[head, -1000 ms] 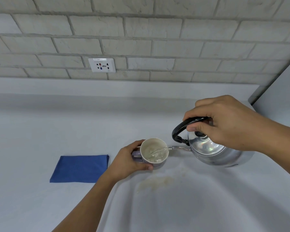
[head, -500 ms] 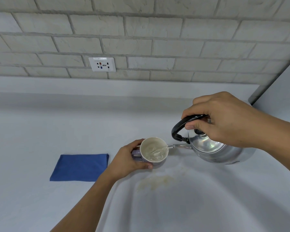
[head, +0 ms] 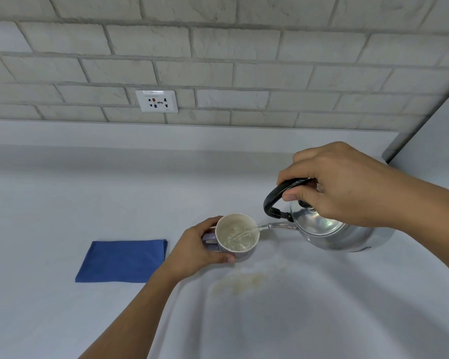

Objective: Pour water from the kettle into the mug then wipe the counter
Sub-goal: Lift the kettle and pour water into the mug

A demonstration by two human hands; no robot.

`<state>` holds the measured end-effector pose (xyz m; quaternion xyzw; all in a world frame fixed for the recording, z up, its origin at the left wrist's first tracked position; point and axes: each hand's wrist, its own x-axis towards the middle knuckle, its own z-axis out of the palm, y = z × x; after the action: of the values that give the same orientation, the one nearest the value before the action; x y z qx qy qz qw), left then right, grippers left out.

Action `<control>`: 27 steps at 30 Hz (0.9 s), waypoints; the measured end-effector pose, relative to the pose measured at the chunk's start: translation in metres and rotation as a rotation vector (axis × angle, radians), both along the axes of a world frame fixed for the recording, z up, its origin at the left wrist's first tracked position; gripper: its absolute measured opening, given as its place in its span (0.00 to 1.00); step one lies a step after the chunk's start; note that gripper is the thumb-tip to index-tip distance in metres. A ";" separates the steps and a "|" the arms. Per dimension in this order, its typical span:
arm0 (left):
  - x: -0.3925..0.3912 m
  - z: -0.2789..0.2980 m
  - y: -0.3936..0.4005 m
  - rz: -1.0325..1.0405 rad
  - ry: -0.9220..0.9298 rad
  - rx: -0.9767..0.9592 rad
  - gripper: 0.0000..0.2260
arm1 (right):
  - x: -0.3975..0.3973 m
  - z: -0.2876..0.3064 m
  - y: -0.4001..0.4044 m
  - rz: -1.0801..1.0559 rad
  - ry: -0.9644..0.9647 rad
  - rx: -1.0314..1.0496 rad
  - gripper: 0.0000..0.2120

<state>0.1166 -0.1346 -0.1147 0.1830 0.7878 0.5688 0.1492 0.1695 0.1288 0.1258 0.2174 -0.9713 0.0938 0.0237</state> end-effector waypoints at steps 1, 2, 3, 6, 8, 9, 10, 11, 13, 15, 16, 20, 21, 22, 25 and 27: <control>0.000 0.000 0.000 -0.001 0.000 -0.004 0.37 | 0.000 -0.001 0.000 0.002 0.001 -0.002 0.07; 0.000 0.000 0.000 -0.003 -0.001 -0.008 0.37 | 0.000 -0.002 0.000 0.003 0.004 -0.003 0.07; 0.000 0.000 -0.001 -0.006 0.000 -0.009 0.38 | -0.001 -0.002 0.001 0.003 0.007 -0.006 0.06; 0.000 0.001 -0.001 -0.009 -0.002 -0.013 0.38 | -0.001 -0.005 0.005 -0.012 0.018 -0.048 0.05; 0.000 0.002 -0.001 -0.005 -0.003 -0.016 0.38 | 0.000 -0.007 0.010 -0.043 0.018 -0.096 0.04; 0.000 0.002 -0.001 -0.002 -0.004 -0.016 0.38 | 0.002 -0.008 0.013 -0.060 0.017 -0.126 0.03; 0.000 0.003 -0.001 0.003 -0.006 -0.016 0.38 | 0.003 -0.009 0.016 -0.078 0.013 -0.164 0.04; 0.000 0.003 -0.001 0.007 -0.009 -0.016 0.38 | 0.005 -0.011 0.020 -0.100 0.009 -0.208 0.04; 0.001 0.004 -0.001 0.008 -0.014 -0.022 0.38 | 0.009 -0.016 0.028 -0.141 0.011 -0.300 0.04; 0.000 0.006 -0.001 0.000 -0.016 -0.037 0.38 | 0.014 -0.022 0.035 -0.184 0.013 -0.393 0.05; 0.000 0.007 -0.002 -0.010 -0.018 -0.047 0.38 | 0.015 -0.025 0.040 -0.204 0.015 -0.435 0.06; -0.005 0.021 -0.008 -0.036 -0.056 -0.104 0.43 | 0.022 -0.038 0.059 -0.276 0.006 -0.605 0.07; -0.007 0.027 -0.009 -0.037 -0.053 -0.110 0.44 | 0.024 -0.041 0.064 -0.291 0.001 -0.650 0.07; -0.009 0.033 -0.009 -0.031 -0.038 -0.107 0.43 | 0.025 -0.043 0.068 -0.302 0.001 -0.686 0.06; -0.016 0.057 -0.003 0.006 0.050 -0.054 0.38 | 0.027 -0.049 0.078 -0.311 0.020 -0.756 0.07; -0.018 0.075 0.009 0.008 0.107 0.001 0.33 | 0.025 -0.051 0.085 -0.313 0.029 -0.809 0.08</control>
<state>0.0982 -0.1257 -0.0399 0.2103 0.7950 0.5593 0.1044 0.1946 0.2136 0.0744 0.0419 -0.8772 0.4590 0.1344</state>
